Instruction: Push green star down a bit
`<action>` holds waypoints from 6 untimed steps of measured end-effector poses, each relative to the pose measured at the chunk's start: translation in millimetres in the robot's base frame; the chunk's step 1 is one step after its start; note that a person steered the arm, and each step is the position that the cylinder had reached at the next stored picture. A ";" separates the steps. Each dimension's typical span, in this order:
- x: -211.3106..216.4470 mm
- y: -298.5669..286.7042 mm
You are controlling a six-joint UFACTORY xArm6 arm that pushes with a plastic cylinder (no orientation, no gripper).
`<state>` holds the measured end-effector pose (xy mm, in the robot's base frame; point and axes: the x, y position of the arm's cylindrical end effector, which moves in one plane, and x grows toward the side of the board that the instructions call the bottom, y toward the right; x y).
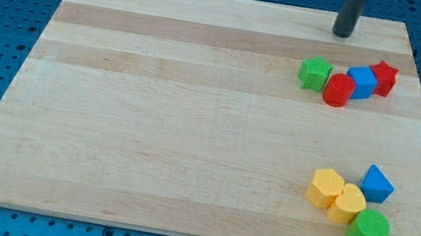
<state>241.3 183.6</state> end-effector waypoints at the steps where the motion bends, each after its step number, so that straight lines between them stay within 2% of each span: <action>1: 44.0 -0.6; 3: 70.5 -24.6; 6: 148.0 -123.8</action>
